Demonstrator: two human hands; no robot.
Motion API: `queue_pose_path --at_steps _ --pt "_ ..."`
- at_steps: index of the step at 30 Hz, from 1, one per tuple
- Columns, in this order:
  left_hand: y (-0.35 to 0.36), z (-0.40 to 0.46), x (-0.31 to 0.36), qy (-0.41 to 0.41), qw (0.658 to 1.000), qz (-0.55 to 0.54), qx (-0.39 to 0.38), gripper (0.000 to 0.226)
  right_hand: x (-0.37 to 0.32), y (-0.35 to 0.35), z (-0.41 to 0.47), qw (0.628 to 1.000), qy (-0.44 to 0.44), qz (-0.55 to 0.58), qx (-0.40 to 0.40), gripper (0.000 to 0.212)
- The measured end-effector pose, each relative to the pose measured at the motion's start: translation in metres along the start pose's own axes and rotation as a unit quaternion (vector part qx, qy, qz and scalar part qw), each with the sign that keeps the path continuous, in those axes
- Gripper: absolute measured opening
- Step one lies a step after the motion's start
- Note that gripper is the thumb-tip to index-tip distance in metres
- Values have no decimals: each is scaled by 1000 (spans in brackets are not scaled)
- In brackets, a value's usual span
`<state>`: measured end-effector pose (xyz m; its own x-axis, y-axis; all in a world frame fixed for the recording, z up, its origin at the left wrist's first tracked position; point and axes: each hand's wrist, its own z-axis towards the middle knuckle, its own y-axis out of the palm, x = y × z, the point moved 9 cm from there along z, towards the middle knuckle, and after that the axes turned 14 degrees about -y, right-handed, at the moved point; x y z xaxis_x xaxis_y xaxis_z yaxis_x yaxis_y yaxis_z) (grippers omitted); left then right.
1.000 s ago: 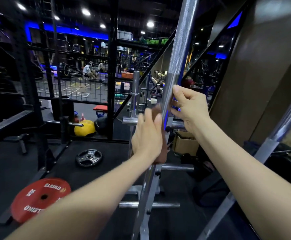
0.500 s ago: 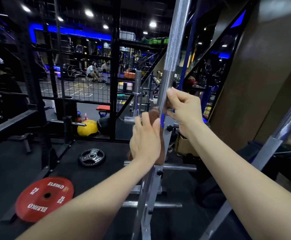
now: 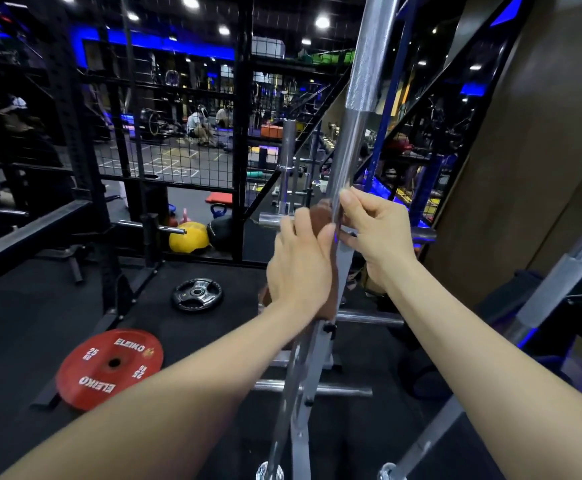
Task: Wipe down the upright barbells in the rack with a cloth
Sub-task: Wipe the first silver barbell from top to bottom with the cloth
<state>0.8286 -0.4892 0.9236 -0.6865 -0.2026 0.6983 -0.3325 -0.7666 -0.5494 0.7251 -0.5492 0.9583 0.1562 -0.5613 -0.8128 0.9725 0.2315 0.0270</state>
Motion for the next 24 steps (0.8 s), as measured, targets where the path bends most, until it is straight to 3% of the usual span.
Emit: queue_pose_path --at_steps 3,10,18,24 --pt "7 -7 -10 11 1000 14 15 55 4 1 -1 1000 -6 5 -8 27" --pt "70 -37 -72 -43 976 184 -106 51 13 -7 8 999 1 -26 20 27" --pt "18 -11 -20 3 998 48 27 55 6 3 2 999 -26 -24 -17 22" --pt "67 -43 -75 -39 991 120 -53 59 8 5 3 1000 -24 -17 3 25"
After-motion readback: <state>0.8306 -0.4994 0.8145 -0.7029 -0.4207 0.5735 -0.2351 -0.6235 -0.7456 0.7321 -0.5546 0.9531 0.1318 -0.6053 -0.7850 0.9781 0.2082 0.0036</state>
